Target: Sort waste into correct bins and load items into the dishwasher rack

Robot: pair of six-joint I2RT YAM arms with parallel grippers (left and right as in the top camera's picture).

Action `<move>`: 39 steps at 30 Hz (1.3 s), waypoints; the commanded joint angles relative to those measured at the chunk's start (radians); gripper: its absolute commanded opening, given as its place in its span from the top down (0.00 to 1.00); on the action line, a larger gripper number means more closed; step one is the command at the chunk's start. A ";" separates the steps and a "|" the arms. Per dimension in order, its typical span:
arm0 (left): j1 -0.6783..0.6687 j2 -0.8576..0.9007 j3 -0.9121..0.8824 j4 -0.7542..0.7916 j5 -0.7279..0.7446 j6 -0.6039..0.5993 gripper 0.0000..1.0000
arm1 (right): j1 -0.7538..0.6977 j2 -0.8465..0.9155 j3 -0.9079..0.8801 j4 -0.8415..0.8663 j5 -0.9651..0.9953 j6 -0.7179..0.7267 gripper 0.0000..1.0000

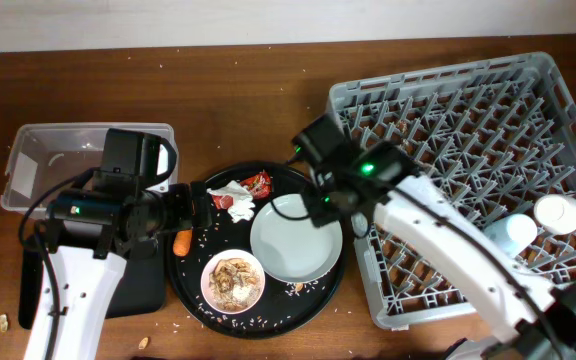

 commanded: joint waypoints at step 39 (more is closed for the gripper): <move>0.003 -0.014 0.000 0.002 -0.014 -0.010 0.01 | 0.093 0.071 -0.515 0.373 -0.063 0.917 0.96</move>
